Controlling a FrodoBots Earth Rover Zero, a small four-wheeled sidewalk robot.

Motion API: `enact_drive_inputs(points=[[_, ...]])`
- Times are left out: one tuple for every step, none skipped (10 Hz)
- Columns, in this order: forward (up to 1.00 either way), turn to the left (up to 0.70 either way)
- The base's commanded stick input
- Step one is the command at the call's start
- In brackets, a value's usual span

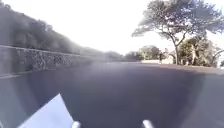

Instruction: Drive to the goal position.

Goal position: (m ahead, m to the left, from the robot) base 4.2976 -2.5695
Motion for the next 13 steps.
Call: enact_drive_inputs(points=[[0.85,-0.04],[0.85,-0.07],[0.85,-0.33],[0.85,-0.33],[0.85,-0.34],[0.85,-0.34],[0.85,-0.34],[0.85,-0.34],[0.85,-0.34],[0.85,-0.34],[0.85,-0.34],[0.85,-0.34],[0.85,-0.18]])
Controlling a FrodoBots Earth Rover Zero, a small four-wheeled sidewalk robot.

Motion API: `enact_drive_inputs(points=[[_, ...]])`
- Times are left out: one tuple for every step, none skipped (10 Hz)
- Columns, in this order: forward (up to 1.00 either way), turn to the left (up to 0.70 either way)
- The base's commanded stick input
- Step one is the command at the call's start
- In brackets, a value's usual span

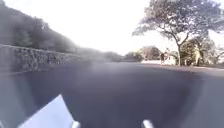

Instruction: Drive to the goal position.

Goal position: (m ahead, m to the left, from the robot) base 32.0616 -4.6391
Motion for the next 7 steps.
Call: enact_drive_inputs(points=[[0.85,-0.1],[0.85,-0.02],[0.85,-0.34],[0.85,-0.34],[0.85,-0.34],[0.85,-0.21],[0.85,-0.08]])
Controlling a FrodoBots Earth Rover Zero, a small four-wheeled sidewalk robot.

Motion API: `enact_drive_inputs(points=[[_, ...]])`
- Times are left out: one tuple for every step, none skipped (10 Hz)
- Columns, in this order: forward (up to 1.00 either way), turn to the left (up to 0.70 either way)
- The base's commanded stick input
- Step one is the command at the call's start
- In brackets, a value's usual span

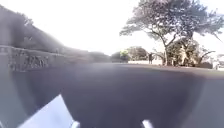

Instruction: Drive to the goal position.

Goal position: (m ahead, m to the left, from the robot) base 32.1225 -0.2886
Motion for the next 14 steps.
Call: enact_drive_inputs(points=[[0.85,-0.34],[0.85,-0.34],[0.85,-0.34],[0.85,-0.22],[0.85,-0.09],[0.85,0.0],[0.85,0.0],[0.85,0.0],[0.85,0.0],[0.85,0.0],[0.85,0.0],[0.85,0.0],[0.85,0.0],[0.85,0.0]])
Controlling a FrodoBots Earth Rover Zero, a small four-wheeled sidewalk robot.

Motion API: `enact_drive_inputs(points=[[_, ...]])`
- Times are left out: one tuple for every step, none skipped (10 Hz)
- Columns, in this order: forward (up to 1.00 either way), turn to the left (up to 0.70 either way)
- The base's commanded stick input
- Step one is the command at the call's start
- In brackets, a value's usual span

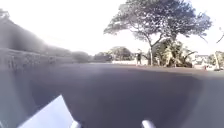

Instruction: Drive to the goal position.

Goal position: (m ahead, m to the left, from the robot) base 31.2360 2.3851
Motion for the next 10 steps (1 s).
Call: enact_drive_inputs(points=[[0.85,0.0],[0.85,0.0],[0.85,0.0],[0.85,0.0],[0.85,0.0],[0.85,0.0],[0.85,0.0],[0.85,0.0],[0.85,0.0],[0.85,0.0]])
